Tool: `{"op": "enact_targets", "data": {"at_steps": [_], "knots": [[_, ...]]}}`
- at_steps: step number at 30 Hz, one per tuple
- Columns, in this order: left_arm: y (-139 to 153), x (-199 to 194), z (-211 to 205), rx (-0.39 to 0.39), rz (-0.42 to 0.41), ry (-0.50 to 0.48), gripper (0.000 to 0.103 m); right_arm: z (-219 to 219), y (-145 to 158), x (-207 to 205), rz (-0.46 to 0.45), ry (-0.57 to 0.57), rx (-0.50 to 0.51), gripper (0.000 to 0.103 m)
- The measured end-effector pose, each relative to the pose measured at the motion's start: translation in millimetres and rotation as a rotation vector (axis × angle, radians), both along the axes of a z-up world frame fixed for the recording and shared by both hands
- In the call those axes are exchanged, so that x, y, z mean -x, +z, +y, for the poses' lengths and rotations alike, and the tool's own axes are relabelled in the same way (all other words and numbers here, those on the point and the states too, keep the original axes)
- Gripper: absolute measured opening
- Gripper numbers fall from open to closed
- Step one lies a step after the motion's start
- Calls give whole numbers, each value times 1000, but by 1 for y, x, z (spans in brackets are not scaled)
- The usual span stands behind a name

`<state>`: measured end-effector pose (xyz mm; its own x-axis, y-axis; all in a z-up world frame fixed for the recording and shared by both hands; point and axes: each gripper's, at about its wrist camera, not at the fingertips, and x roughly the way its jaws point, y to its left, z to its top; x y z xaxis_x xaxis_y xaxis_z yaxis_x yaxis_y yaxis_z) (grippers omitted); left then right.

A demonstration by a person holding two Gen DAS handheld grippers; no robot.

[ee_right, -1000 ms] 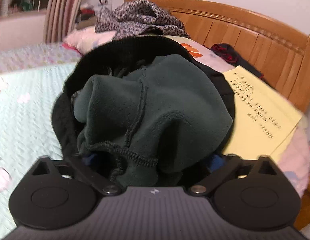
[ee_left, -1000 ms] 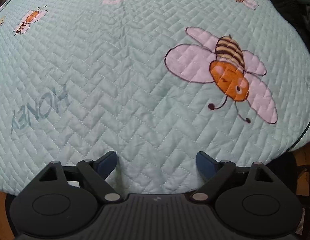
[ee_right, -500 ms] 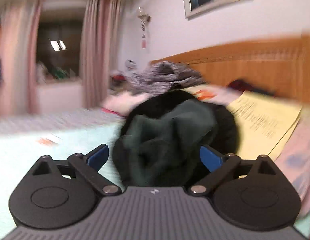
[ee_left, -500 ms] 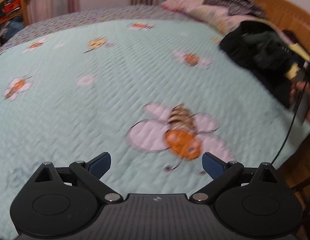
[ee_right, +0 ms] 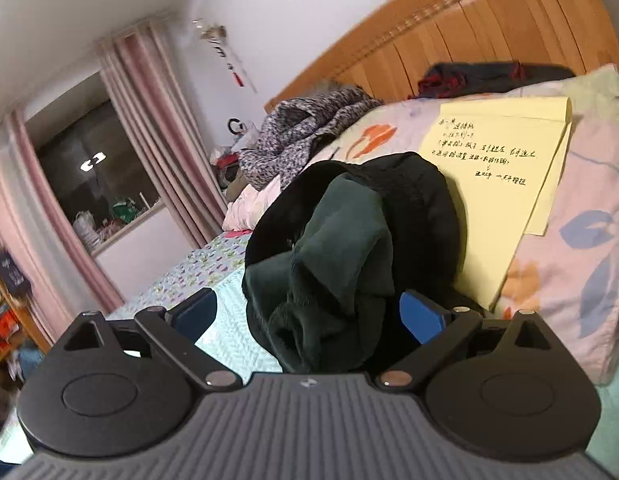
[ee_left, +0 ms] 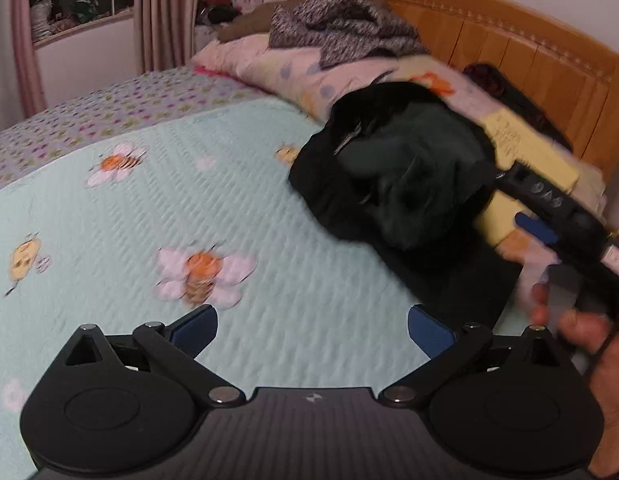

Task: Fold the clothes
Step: 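Grasp the dark fleece garment with the right gripper and lift it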

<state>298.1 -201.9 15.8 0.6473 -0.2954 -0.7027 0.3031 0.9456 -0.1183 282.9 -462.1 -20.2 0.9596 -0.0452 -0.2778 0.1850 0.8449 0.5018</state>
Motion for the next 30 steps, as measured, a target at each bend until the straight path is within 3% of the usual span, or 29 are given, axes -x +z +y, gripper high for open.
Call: {"op": "enact_targets", "data": {"at_steps": [3, 11, 13, 17, 19, 20, 21, 22, 25, 27, 30], "knots": [[-1, -21, -26, -31, 20, -21, 102, -4, 10, -29, 42, 1, 69, 98], [-7, -65, -81, -117, -3, -44, 102, -39, -3, -71, 103, 21, -80, 98], [-10, -69, -90, -143, -10, -48, 102, -37, -3, -82, 113, 46, -66, 98], [-26, -77, -95, -233, 14, -15, 102, -23, -9, -121, 250, 40, 98, 95], [-36, -71, -81, -216, 51, 0, 102, -23, -20, -130, 267, 61, 117, 69], [-40, -64, -69, -190, 82, 9, 102, -23, -25, -134, 275, 70, 126, 48], [-45, -56, -55, -158, 116, 21, 102, -20, -26, -133, 278, 65, 130, 38], [-50, -46, -40, -121, 147, 31, 102, -18, -26, -130, 279, 60, 132, 34], [-60, -3, 10, -6, 210, 49, 102, -11, -14, -111, 194, 122, -5, 21], [-64, 28, 43, 54, 237, 59, 102, 11, 5, -98, 137, 212, -39, 13], [-62, 76, 95, 111, 232, 82, 102, 52, 38, -81, 50, 379, -173, 11]]}}
